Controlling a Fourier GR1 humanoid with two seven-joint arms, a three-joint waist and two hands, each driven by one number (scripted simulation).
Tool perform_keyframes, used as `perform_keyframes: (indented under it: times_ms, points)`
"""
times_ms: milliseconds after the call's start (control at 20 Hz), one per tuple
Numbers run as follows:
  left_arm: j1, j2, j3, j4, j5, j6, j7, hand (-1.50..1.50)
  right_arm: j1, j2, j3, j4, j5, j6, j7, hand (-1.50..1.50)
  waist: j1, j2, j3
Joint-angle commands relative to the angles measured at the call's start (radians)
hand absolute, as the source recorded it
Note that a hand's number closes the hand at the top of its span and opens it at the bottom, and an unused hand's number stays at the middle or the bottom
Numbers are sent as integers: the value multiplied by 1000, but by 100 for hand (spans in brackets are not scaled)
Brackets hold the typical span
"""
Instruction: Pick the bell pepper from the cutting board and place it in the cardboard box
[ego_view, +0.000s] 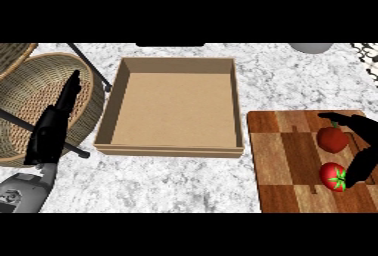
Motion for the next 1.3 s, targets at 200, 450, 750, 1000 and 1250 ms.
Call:
perform_keyframes:
  times_ms: [200, 450, 750, 1000, 1250]
  points:
    - [123, 77, 100, 158, 24, -12, -11, 0, -13, 38, 13, 15, 133, -218, -11, 150, 17, 25, -23]
    - [111, 67, 99, 171, 15, -4, 7, 0, -44, 16, 4, 15, 188, -290, -29, 150, 9, 24, -24]
    - [121, 61, 75, 111, -9, 21, 67, 0, 13, 215, 26, -112, 277, -466, 336, 150, -24, -6, -30]
    - [137, 70, 82, 96, -18, 35, 92, 0, 70, 277, 66, -247, 405, -552, 569, 150, -57, -25, -39]
    - [153, 63, 64, 89, -39, 48, 110, 0, 41, 352, 155, -449, 577, -604, 764, 150, -55, -32, -40]
